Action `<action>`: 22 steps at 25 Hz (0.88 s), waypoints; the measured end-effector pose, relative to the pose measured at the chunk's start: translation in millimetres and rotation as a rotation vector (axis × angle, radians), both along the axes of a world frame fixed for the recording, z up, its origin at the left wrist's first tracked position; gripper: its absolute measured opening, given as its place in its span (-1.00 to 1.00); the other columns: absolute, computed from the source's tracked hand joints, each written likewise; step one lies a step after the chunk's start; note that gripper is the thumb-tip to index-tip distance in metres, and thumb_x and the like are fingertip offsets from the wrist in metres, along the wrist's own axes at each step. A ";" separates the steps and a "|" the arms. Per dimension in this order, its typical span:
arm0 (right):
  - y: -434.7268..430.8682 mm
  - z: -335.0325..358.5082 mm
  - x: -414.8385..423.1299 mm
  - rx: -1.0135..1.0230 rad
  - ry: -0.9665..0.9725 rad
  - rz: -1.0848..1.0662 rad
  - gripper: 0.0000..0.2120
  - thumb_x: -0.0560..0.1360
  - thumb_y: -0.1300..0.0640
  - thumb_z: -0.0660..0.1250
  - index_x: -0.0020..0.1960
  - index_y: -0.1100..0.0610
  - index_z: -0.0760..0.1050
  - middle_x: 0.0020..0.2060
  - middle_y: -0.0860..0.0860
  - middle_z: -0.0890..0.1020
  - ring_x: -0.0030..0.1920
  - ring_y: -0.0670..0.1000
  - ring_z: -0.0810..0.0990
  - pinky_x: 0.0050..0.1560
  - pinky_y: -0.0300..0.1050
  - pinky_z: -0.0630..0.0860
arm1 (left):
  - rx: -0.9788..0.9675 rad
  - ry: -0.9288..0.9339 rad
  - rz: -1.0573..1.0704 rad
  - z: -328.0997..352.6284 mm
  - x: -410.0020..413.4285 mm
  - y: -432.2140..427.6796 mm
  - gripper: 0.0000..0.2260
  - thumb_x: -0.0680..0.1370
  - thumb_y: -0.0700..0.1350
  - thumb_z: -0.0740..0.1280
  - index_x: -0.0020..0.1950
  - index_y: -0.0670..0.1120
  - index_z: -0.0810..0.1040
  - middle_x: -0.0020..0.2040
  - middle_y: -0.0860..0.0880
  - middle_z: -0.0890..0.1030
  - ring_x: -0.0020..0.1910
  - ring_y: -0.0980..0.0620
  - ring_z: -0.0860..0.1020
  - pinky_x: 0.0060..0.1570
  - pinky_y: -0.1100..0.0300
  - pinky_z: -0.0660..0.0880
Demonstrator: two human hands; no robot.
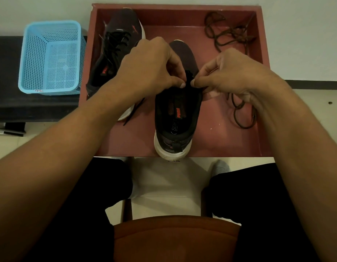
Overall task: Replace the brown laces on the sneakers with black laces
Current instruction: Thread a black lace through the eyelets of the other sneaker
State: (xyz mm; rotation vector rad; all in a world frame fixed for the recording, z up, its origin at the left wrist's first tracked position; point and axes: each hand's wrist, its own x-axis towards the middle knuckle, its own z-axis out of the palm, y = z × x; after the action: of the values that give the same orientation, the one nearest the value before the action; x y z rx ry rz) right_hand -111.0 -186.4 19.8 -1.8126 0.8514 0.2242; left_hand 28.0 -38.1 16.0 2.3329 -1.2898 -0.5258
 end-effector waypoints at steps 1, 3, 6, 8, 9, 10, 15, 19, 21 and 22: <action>0.5 -0.3 0.3 0.008 -0.006 -0.005 -0.92 0.51 0.22 0.55 -0.06 0.25 0.72 -0.26 0.10 0.77 -0.21 0.03 0.79 -0.19 -0.22 0.68 | 0.004 -0.015 0.028 -1.1 -2.3 -1.0 -0.87 0.42 0.12 0.60 -0.07 0.20 0.74 -0.12 0.15 0.69 -0.06 0.10 0.66 0.01 0.00 0.66; 1.9 -0.8 0.5 0.011 -0.024 -0.005 -0.92 0.50 0.23 0.56 -0.07 0.25 0.73 -0.25 0.10 0.77 -0.20 0.02 0.79 -0.18 -0.22 0.68 | 0.006 -0.025 0.082 -3.2 -7.0 -4.0 -0.86 0.43 0.14 0.60 -0.06 0.20 0.74 -0.16 0.19 0.64 -0.05 0.10 0.64 -0.02 0.05 0.64; 3.1 -1.4 0.6 0.007 -0.044 -0.003 -0.95 0.49 0.24 0.56 -0.09 0.23 0.73 -0.25 0.09 0.77 -0.19 0.03 0.79 -0.15 -0.19 0.69 | 0.022 -0.060 0.111 -5.6 -12.3 -7.3 -0.86 0.44 0.14 0.59 -0.03 0.19 0.76 -0.24 0.23 0.55 -0.07 0.13 0.60 -0.11 0.14 0.55; 3.5 -0.8 0.3 0.007 -0.043 -0.001 -0.95 0.49 0.24 0.56 -0.09 0.23 0.73 -0.25 0.09 0.77 -0.18 0.02 0.79 -0.14 -0.18 0.70 | 0.028 -0.085 0.120 -7.3 -13.5 -8.5 -0.86 0.46 0.13 0.58 -0.02 0.18 0.76 -0.19 0.20 0.59 -0.07 0.14 0.60 -0.13 0.15 0.51; 3.3 -0.5 0.0 0.005 -0.044 0.000 -0.95 0.49 0.24 0.55 -0.09 0.23 0.73 -0.25 0.09 0.77 -0.19 0.01 0.79 -0.15 -0.18 0.70 | 0.032 -0.099 0.123 -8.1 -14.6 -9.2 -0.87 0.47 0.13 0.57 -0.01 0.18 0.75 -0.17 0.19 0.60 -0.07 0.15 0.59 -0.15 0.16 0.50; 3.3 -0.4 0.0 0.005 -0.044 0.002 -0.95 0.50 0.24 0.55 -0.09 0.23 0.73 -0.26 0.09 0.77 -0.19 0.01 0.79 -0.16 -0.19 0.70 | 0.037 -0.117 0.125 -9.0 -15.6 -10.0 -0.87 0.48 0.12 0.56 0.00 0.17 0.75 -0.15 0.17 0.61 -0.08 0.15 0.57 -0.16 0.16 0.48; 3.8 0.0 -0.4 0.001 -0.047 0.031 -0.93 0.55 0.21 0.50 -0.05 0.22 0.73 -0.25 0.08 0.77 -0.20 0.00 0.79 -0.11 -0.18 0.71 | 0.039 -0.154 0.132 -11.0 -16.1 -10.4 -0.90 0.50 0.08 0.56 -0.01 0.15 0.75 -0.14 0.16 0.61 -0.10 0.13 0.55 -0.17 0.15 0.47; 3.2 -0.9 -0.1 0.031 -0.060 0.041 -0.90 0.58 0.20 0.48 0.00 0.23 0.73 -0.23 0.09 0.77 -0.16 0.04 0.79 -0.03 -0.11 0.72 | 0.033 -0.175 0.125 -10.9 -17.0 -11.5 -0.91 0.50 0.03 0.56 -0.01 0.13 0.75 -0.17 0.16 0.57 -0.10 0.10 0.59 -0.11 0.12 0.57; 3.0 -2.2 0.4 0.029 -0.061 0.031 -0.91 0.58 0.21 0.47 0.00 0.22 0.73 -0.22 0.10 0.77 -0.16 0.05 0.79 -0.01 -0.09 0.72 | 0.020 -0.161 0.119 -12.2 -16.7 -10.0 -0.91 0.50 0.02 0.57 -0.02 0.13 0.75 -0.18 0.17 0.59 -0.10 0.12 0.60 -0.07 0.09 0.62; 2.5 -2.6 0.4 0.025 -0.059 0.028 -0.91 0.58 0.20 0.47 0.00 0.21 0.73 -0.22 0.11 0.77 -0.16 0.05 0.79 -0.01 -0.09 0.72 | 0.002 -0.132 0.118 -13.1 -15.4 -8.6 -0.91 0.48 0.02 0.58 -0.04 0.13 0.75 -0.20 0.19 0.62 -0.11 0.15 0.63 -0.04 0.08 0.64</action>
State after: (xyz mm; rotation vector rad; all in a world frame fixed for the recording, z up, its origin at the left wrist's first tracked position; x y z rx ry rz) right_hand -110.6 -183.8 17.2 -1.7998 0.7797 0.1976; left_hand 12.7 -46.7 2.9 2.4628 -1.1990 -0.3408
